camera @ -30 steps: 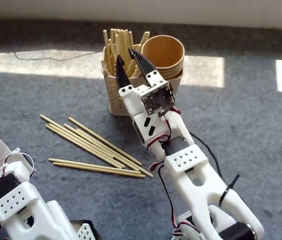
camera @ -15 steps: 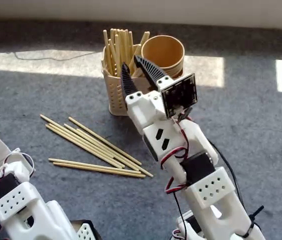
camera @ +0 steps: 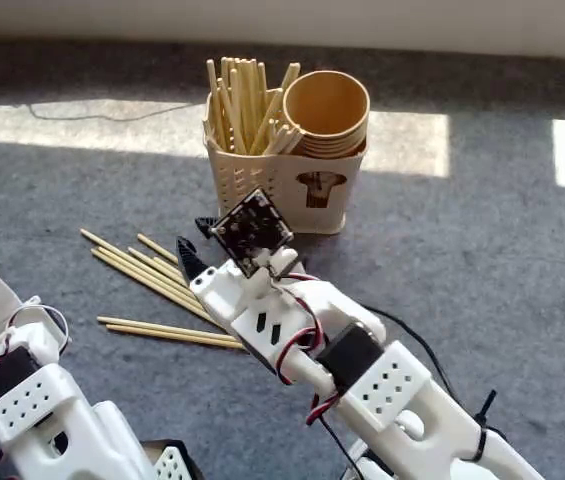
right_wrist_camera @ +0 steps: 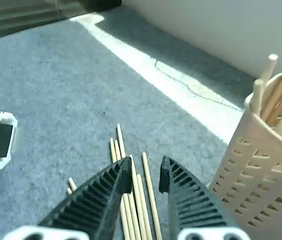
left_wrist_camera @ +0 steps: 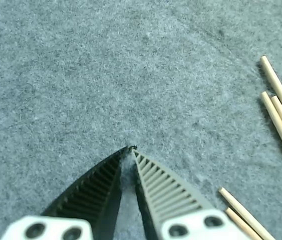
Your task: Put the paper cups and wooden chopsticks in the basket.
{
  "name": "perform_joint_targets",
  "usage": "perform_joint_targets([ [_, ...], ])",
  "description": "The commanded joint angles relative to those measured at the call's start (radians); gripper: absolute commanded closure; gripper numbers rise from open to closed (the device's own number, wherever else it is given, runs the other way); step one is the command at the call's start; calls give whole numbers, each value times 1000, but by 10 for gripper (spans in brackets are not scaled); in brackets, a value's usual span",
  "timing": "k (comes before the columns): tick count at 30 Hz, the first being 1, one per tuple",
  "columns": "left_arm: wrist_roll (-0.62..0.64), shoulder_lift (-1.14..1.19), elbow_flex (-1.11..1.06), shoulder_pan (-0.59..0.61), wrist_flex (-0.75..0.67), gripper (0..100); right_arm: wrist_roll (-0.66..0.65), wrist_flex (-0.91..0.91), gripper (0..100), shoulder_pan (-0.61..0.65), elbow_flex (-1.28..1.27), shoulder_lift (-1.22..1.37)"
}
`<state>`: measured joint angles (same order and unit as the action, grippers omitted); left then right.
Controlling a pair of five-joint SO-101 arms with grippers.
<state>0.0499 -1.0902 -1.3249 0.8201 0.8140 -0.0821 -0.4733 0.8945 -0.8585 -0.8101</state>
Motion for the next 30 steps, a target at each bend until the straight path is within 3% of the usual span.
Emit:
perform_joint_targets([
  [1, -2, -22, 8, 5, -17, 995, 5, 1, 890, 12, 5, 133],
  [6, -2, -21, 5, 4, -35, 995, 3, 124, 890, 12, 5, 337],
  [15, -5, -22, -5, -24, -37, 995, -137, 275, 890, -13, 12, 607],
  [30, -5, -22, -5, -24, -37, 995, -137, 274, 890, -54, 176, 888],
])
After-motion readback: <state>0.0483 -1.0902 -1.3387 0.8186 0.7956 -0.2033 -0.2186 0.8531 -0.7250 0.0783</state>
